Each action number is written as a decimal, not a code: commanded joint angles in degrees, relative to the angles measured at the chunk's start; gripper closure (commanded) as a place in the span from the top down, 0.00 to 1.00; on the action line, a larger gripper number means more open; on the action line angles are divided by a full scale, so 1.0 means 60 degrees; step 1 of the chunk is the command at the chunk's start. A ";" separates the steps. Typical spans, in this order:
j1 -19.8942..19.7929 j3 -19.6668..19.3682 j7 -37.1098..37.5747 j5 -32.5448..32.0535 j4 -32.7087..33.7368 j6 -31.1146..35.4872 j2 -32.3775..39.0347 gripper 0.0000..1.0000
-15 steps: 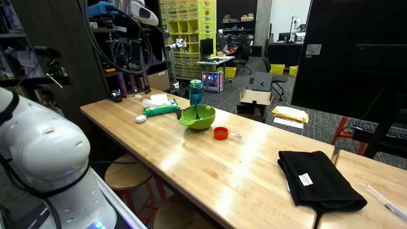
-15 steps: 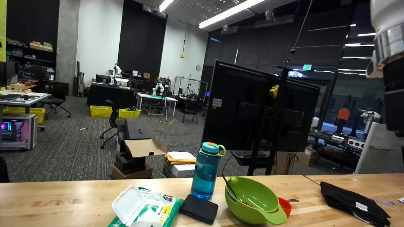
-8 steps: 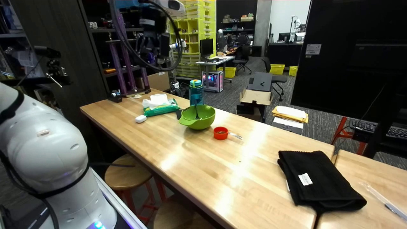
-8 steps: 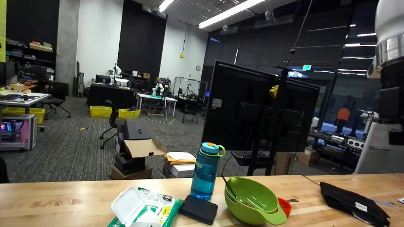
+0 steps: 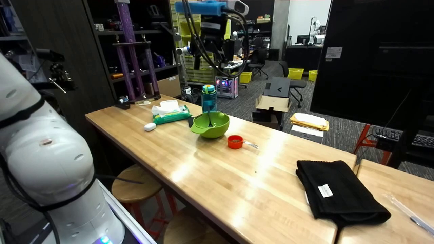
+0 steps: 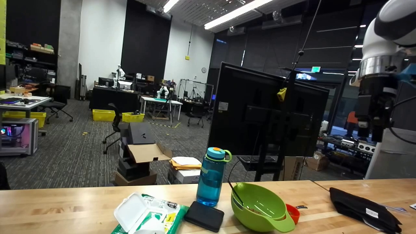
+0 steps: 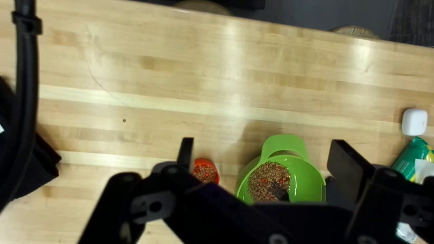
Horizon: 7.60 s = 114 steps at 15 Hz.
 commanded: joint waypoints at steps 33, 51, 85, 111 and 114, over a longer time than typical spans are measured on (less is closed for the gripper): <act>-0.3031 0.0252 -0.2774 0.2783 0.2084 0.2864 0.5738 1.00; -0.3209 0.0330 -0.3009 0.2678 0.2773 0.3058 0.6725 1.00; -0.4176 0.1630 -0.5296 0.5097 0.3468 0.3429 0.8915 1.00; -0.4348 0.1402 -0.6010 0.6224 0.3268 0.2362 0.8960 1.00; -0.4355 0.1365 -0.5993 0.6223 0.3233 0.2236 0.8960 1.00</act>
